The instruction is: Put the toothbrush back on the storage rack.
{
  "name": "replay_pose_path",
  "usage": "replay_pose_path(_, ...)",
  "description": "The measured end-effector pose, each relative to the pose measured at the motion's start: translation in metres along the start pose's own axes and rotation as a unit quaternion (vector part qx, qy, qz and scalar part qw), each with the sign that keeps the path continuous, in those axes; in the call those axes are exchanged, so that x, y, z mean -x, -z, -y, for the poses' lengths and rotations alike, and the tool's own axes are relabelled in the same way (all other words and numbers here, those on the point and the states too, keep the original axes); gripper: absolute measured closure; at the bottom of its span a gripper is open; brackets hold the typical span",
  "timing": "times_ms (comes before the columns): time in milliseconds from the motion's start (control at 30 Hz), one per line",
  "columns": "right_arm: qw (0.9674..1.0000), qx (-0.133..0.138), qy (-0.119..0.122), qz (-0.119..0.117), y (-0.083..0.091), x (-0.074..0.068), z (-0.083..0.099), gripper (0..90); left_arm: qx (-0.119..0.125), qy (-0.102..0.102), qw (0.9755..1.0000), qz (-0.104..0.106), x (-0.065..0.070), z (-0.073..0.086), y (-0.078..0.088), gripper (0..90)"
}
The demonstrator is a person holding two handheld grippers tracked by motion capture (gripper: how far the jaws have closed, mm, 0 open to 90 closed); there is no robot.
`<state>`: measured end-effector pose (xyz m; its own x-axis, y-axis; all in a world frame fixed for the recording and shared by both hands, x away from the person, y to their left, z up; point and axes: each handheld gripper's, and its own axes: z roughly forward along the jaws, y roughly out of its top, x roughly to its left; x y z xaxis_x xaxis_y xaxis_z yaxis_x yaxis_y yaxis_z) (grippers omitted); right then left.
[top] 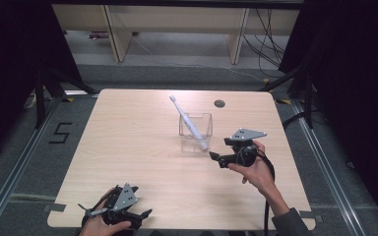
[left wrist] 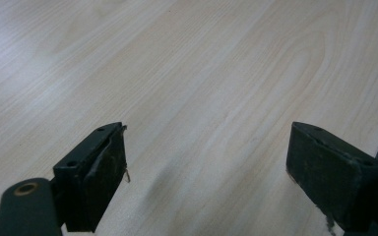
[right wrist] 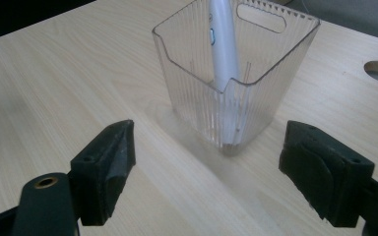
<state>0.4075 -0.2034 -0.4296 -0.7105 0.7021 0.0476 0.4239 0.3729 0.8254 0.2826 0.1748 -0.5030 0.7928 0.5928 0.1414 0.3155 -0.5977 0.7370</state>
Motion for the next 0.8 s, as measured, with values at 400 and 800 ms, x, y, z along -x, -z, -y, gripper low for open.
replay_pose_path(400, 0.9999, -0.013, -0.008, -0.005, -0.003, 0.0, 0.018, 21.9, 0.004, 0.005, 1.0, 0.004, 0.001, 0.001, -0.001, 15.0)
replay_pose_path(800, 0.9996, -0.018, -0.021, -0.005, 0.0, -0.001, 0.03, 21.8, 0.003, 0.004, 1.0, 0.003, 0.002, 0.001, -0.001, 15.0)
